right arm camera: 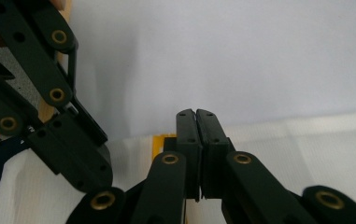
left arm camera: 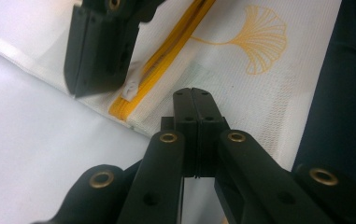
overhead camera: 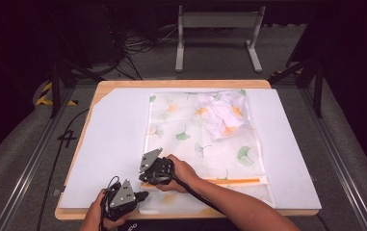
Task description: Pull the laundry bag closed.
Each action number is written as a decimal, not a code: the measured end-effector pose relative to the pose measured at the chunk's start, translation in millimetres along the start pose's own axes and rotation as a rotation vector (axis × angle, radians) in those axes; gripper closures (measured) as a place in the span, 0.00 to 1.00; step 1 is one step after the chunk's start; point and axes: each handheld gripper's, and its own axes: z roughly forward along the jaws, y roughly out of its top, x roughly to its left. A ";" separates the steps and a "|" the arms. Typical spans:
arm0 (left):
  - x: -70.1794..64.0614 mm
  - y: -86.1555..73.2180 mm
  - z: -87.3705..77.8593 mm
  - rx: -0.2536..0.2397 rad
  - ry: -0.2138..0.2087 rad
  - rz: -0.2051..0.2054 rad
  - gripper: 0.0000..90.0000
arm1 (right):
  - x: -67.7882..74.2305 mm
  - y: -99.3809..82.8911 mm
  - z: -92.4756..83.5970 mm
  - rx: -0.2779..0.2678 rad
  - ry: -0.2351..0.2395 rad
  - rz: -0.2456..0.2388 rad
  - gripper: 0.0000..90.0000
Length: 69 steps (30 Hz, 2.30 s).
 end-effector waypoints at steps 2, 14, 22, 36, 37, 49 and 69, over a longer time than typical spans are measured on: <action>0.3 0.0 0.0 0.000 -0.002 0.000 1.00 | -1.8 -4.5 -3.2 0.012 -0.007 0.009 0.98; 0.8 -0.3 0.0 -0.002 -0.005 -0.001 1.00 | -8.0 -19.3 -22.0 -0.119 0.073 0.149 0.85; 0.5 -0.6 0.1 -0.003 -0.005 0.000 1.00 | -2.9 -21.2 -11.5 -0.109 0.117 0.176 0.75; 0.1 0.0 0.2 0.001 -0.001 0.011 1.00 | -2.8 -26.6 -9.7 -0.080 0.115 0.176 0.94; 0.1 0.0 0.2 0.001 -0.001 0.011 1.00 | -2.8 -26.6 -9.7 -0.080 0.115 0.176 0.94; 1.1 -0.5 0.2 -0.002 -0.007 0.005 1.00 | -5.6 -27.3 -14.2 -0.097 0.141 0.195 0.94; 6.1 4.8 2.9 0.025 0.066 0.064 1.00 | -3.2 -26.0 -8.8 -0.076 0.110 0.150 1.00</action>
